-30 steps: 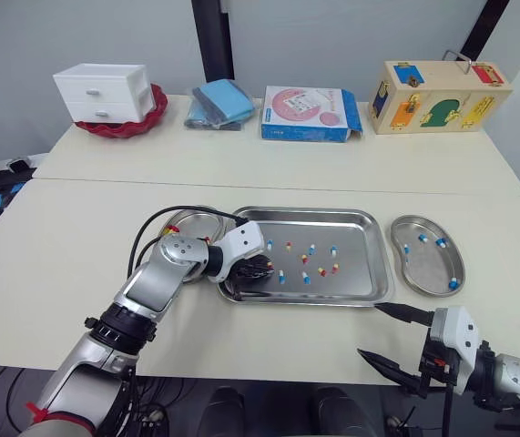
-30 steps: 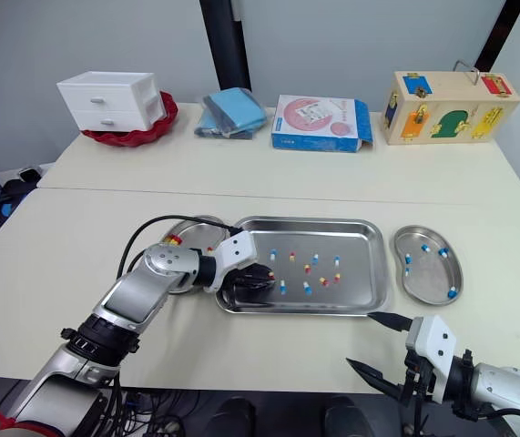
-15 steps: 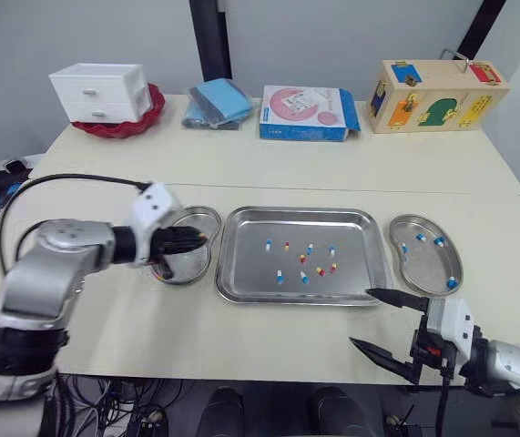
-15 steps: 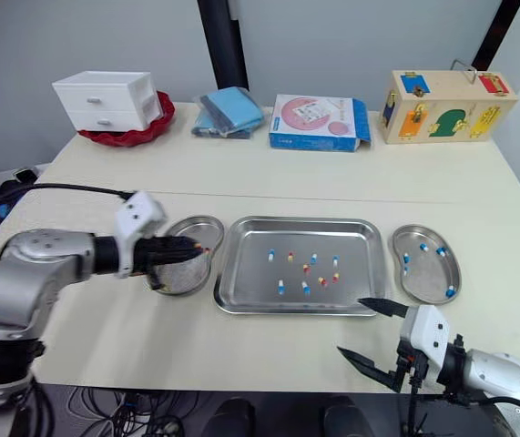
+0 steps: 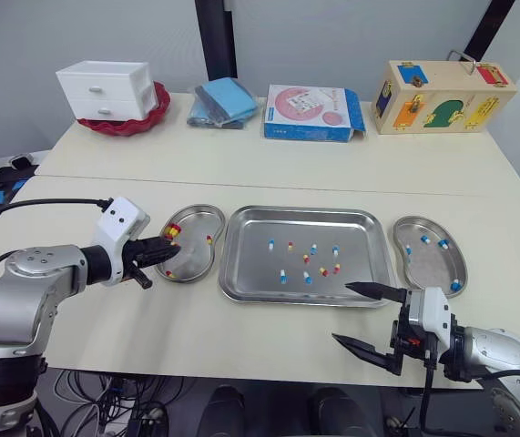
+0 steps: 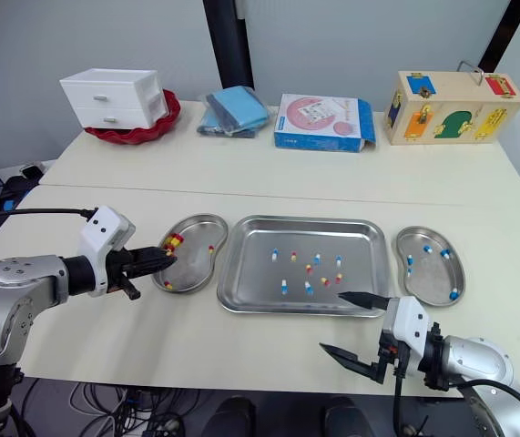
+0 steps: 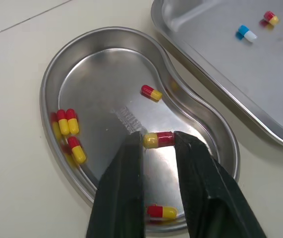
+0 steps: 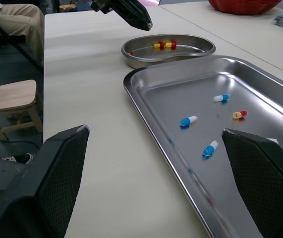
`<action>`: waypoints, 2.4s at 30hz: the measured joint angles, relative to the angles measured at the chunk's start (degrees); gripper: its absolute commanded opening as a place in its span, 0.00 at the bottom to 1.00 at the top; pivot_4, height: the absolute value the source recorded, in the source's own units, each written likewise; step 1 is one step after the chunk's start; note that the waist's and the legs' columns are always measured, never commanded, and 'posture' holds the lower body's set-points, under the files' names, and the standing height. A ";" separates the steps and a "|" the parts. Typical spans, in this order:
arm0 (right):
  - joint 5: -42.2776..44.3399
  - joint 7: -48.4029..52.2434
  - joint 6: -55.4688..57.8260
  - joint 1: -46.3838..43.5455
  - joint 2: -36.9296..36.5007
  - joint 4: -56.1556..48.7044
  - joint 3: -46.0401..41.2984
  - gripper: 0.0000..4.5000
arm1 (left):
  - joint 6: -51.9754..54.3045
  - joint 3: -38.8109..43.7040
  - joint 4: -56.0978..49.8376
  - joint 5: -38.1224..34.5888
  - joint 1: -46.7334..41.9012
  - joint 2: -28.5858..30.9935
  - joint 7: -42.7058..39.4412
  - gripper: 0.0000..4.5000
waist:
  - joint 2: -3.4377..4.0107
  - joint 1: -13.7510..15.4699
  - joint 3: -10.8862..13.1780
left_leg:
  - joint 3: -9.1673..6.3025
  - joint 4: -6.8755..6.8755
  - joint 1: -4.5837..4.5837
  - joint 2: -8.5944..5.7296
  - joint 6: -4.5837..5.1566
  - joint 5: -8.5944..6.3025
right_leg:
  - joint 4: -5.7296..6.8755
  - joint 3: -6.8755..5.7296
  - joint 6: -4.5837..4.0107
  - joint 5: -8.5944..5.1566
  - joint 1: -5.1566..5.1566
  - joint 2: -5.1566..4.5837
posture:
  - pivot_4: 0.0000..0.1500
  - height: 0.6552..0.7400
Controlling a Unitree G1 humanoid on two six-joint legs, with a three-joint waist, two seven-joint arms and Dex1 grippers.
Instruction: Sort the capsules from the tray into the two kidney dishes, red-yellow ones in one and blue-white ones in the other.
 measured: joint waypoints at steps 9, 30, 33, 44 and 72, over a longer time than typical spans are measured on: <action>-0.01 -0.11 0.00 1.17 -0.02 -0.02 0.00 1.00 | -3.42 0.18 3.62 -1.11 -1.49 0.01 0.74 1.00 | 0.00 -0.11 0.00 | 0.01 0.00 0.00 0.00 0.00 0.00 | 0.02 0.01 0.00 0.00 -0.01 0.00 | 1.00 1.00; 2.42 1.63 0.08 17.14 -4.94 2.41 -25.89 1.00 | -19.88 21.37 -3.17 -2.87 32.54 -10.72 3.78 1.00 | -0.09 0.01 -0.02 | 0.15 -0.01 0.13 -0.05 0.00 -0.01 | -0.07 0.14 0.01 -0.01 0.13 -0.08 | 1.00 1.00; 2.87 4.22 0.15 18.42 -7.02 8.08 -32.19 1.00 | -21.30 21.53 -3.32 -2.87 34.23 -12.67 5.39 1.00 | -0.22 0.06 -0.09 | 0.15 -0.02 0.17 -0.03 0.01 -0.01 | -0.10 0.13 0.01 -0.01 0.15 -0.06 | 1.00 1.00; 0.53 7.59 -0.73 16.59 -8.76 19.41 -35.90 1.00 | -22.18 21.25 -6.90 -5.11 40.38 -16.34 7.08 1.00 | -0.21 -0.23 -0.09 | 0.26 -0.05 0.19 -0.01 0.01 -0.01 | -0.13 0.25 0.01 -0.01 0.12 -0.05 | 1.00 1.00; 4.74 -2.87 16.97 4.44 -4.86 -13.95 -9.19 1.00 | -33.96 0.42 -11.05 -3.39 33.59 -18.99 1.92 1.00 | -0.19 -0.17 -0.18 | 0.22 -0.02 0.13 0.01 0.01 -0.01 | -0.16 0.28 0.04 0.01 0.07 0.01 | 1.00 1.00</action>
